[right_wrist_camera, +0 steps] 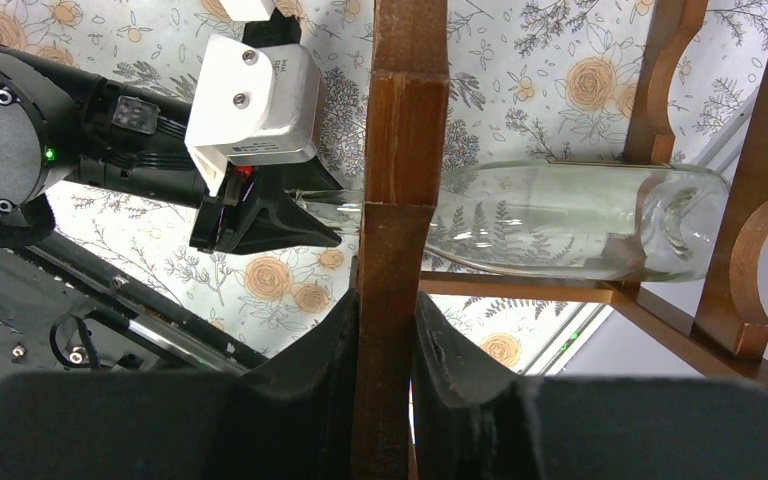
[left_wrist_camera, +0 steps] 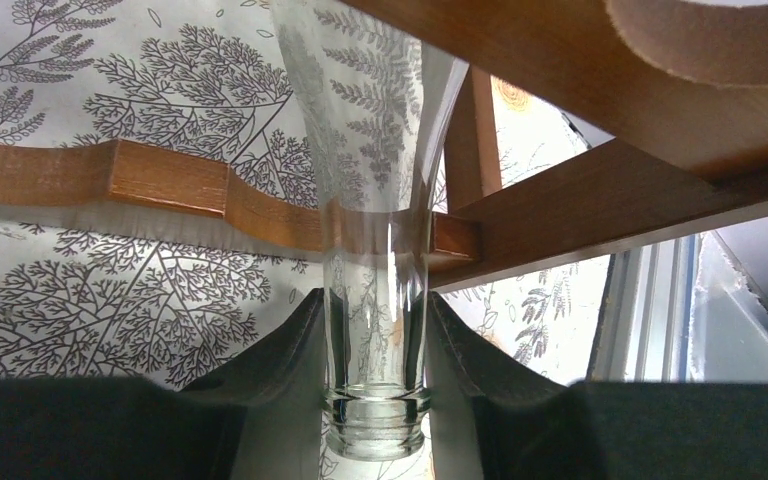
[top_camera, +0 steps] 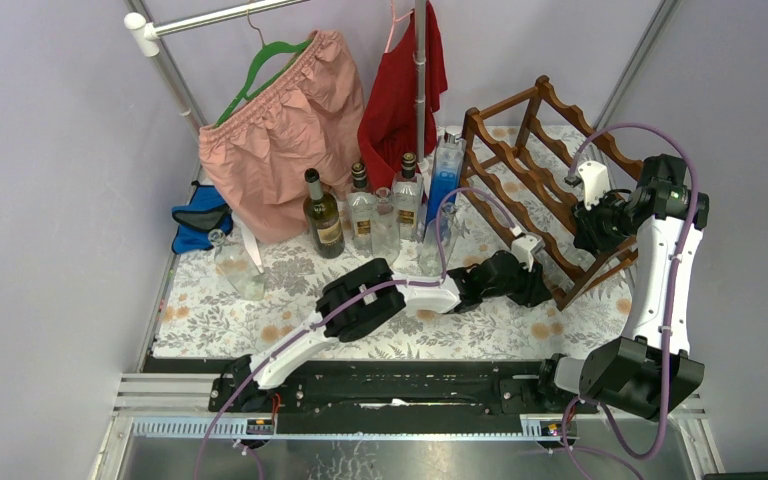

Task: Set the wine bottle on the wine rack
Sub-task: Adjust the wine bottle in the wine rack.

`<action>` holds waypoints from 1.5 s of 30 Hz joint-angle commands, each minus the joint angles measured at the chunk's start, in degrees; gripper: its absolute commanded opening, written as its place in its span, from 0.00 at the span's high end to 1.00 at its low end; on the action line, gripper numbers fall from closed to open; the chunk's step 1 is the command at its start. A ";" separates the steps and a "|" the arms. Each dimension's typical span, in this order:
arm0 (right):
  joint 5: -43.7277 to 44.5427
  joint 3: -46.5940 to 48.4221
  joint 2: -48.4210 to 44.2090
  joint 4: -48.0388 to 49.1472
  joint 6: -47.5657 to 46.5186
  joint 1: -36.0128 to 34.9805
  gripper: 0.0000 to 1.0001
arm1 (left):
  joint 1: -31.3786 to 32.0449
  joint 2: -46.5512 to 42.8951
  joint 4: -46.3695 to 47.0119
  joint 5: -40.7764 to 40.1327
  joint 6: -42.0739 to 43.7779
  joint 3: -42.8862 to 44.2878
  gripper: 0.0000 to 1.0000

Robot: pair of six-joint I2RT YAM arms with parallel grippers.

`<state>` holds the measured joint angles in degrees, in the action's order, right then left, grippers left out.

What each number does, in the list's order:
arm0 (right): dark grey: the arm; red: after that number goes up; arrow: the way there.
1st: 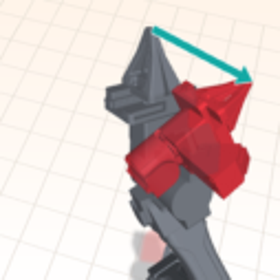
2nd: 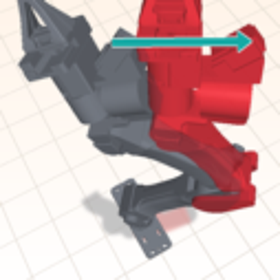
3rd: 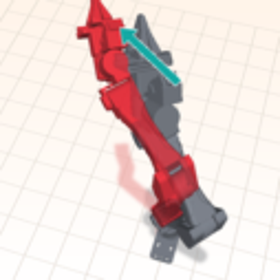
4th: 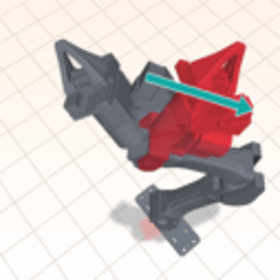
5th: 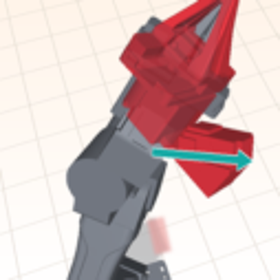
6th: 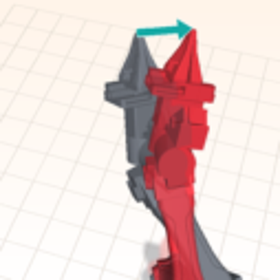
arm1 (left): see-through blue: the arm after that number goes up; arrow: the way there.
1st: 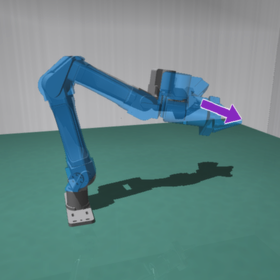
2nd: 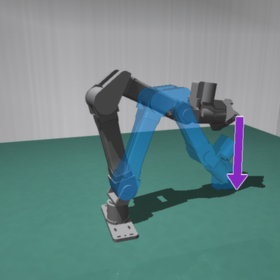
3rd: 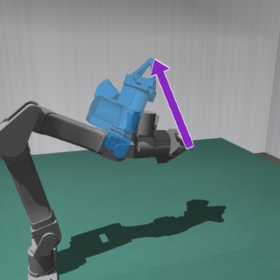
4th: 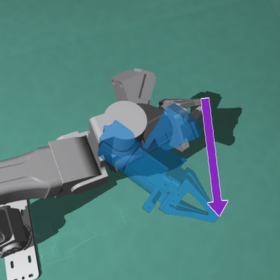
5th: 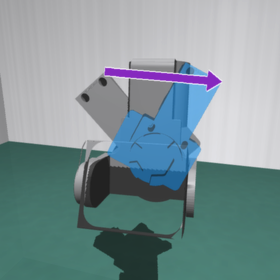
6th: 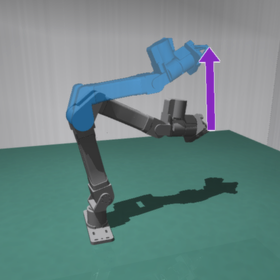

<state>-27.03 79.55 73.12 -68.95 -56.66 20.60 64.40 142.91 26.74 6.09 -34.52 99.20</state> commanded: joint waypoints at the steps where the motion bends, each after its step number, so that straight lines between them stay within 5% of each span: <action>1: -7.86 -1.64 1.78 -6.27 -1.11 -3.37 0.78 | -0.33 0.44 1.29 0.70 -2.23 2.60 0.72; 8: -7.47 -0.01 0.62 -5.70 0.65 -3.37 0.60 | -0.33 -3.50 3.15 -0.73 -2.28 -4.05 0.39; 20: -6.46 4.89 -2.30 -3.68 4.89 -3.37 0.12 | 0.42 -10.45 1.18 -3.49 1.34 -10.03 0.18; 24: -6.52 7.49 -3.36 -3.86 6.20 -3.33 0.05 | 1.56 -11.28 -3.08 -4.78 4.20 -9.17 0.17; 34: -7.56 8.15 -5.02 -3.55 8.69 -3.37 0.04 | 2.40 -11.14 -14.59 -10.65 8.00 -6.23 0.18; 43: -7.53 6.59 -5.45 -3.12 9.13 -3.37 0.04 | 2.05 -7.98 -16.20 -7.01 9.33 -0.82 0.41; 45: -7.38 6.45 -5.49 -3.06 9.04 -3.37 0.04 | 1.91 -6.28 -17.71 -6.44 9.55 1.43 0.53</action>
<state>-32.67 86.04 68.93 -71.85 -48.51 17.63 66.70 133.73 9.93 -1.78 -26.83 95.72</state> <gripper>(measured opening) 0.961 0.568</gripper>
